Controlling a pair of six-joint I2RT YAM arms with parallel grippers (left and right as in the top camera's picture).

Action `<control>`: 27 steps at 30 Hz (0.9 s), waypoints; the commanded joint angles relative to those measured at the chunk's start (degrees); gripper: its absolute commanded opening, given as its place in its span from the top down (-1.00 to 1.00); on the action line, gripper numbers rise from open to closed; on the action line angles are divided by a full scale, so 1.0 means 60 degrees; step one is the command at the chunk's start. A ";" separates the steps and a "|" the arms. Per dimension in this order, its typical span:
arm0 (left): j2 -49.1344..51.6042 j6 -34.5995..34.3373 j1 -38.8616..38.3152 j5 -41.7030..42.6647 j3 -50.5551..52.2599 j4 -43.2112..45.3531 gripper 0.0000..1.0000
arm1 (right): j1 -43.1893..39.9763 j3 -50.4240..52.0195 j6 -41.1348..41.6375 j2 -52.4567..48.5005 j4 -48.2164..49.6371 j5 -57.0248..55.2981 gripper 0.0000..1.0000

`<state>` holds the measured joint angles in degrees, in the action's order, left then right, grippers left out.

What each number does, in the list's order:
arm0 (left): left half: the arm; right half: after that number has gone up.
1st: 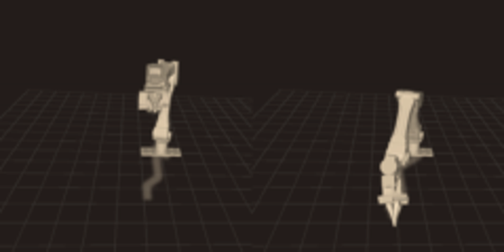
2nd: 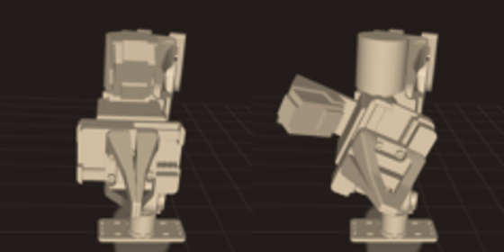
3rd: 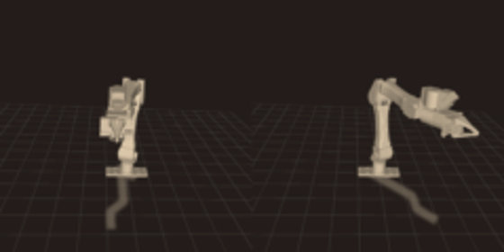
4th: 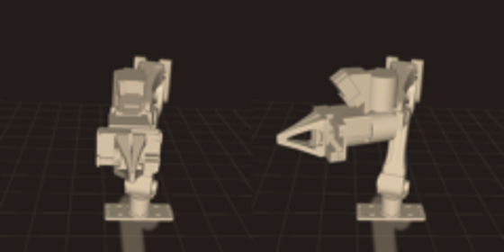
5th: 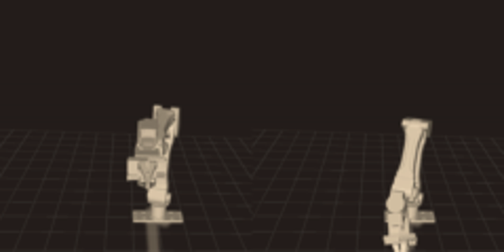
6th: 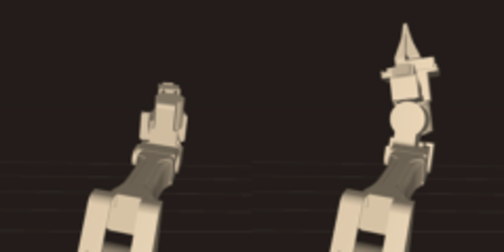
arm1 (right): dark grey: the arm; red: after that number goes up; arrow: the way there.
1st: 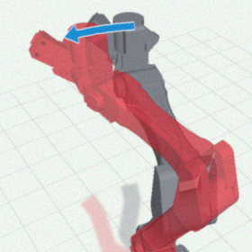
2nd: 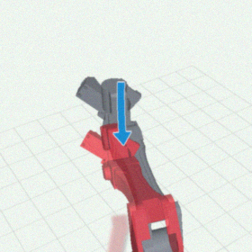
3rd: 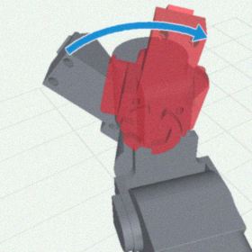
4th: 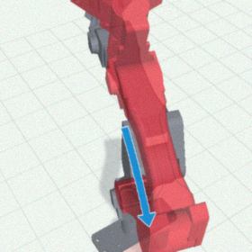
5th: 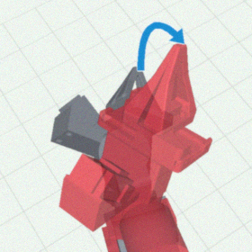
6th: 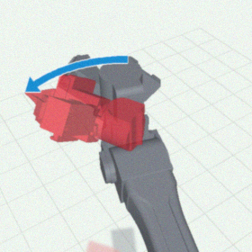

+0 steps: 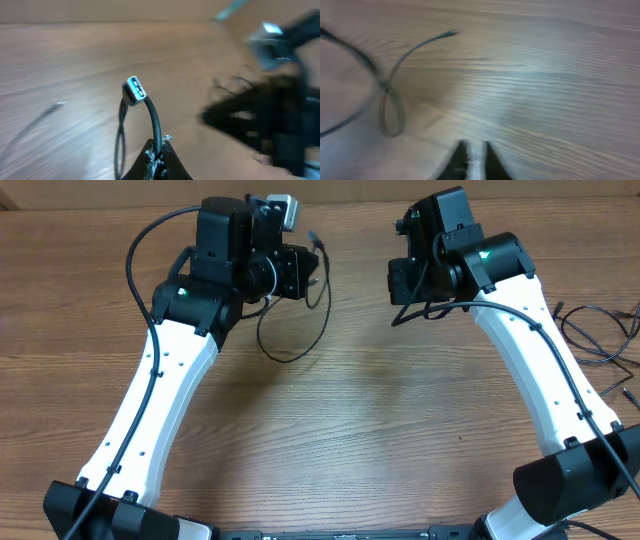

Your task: Untangle cables

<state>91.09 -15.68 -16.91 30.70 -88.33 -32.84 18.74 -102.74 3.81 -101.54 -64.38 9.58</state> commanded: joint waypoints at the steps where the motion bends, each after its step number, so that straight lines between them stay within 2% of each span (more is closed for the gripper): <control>1: 0.0033 0.0397 -0.0073 0.2630 0.0007 0.0087 0.92 | -0.0011 -0.0015 -0.1902 -0.0044 0.0186 0.2623 0.20; 2: 0.0029 0.0397 -0.0073 0.2929 0.0007 0.0080 0.91 | -0.0011 -0.0015 -0.2240 -0.0044 0.0266 0.3031 0.06; 3: 0.0033 0.0397 -0.0073 0.3286 0.0007 0.0076 0.92 | -0.0011 -0.0015 -0.2393 -0.0044 0.0382 0.3195 0.00; 6: 0.0033 0.0339 -0.0073 0.3883 0.0007 0.0087 0.92 | -0.0011 -0.0015 -0.2437 -0.0044 0.0776 0.2962 -0.01; 10: 0.0029 -0.0215 -0.0062 0.3901 0.0007 0.0080 0.92 | -0.0011 -0.0015 -0.2441 -0.0044 0.1297 0.2663 0.00; 13: 0.0033 -0.0288 -0.0062 0.3850 0.0007 0.0080 0.91 | -0.0011 -0.0015 -0.2437 -0.0044 0.1610 0.2663 0.19; 14: 0.0033 -0.0404 -0.0062 0.3781 0.0007 0.0080 0.92 | -0.0011 -0.0015 -0.2437 -0.0044 0.1676 0.2667 0.35; 16: 0.0033 -0.0466 -0.0062 0.3661 0.0007 0.0087 0.92 | -0.0011 -0.0015 -0.2437 -0.0044 0.1708 0.2667 0.81; 17: 0.0033 -0.0466 -0.0062 0.3537 0.0007 0.0084 0.91 | -0.0011 -0.0015 -0.2433 -0.0044 0.1668 0.2667 0.92; 24: 0.0029 -0.0463 -0.0044 0.1960 0.0007 0.0087 0.92 | -0.0025 -0.0015 -0.2433 -0.0044 0.1140 0.2575 0.92; 27: 0.0029 -0.0463 0.0000 0.0900 0.0007 0.0102 0.91 | -0.0029 -0.0015 -0.2430 -0.0044 0.0703 0.1763 0.92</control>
<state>91.09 -17.93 -16.91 44.21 -88.33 -32.58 18.79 -102.74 -10.57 -101.54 -58.87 24.27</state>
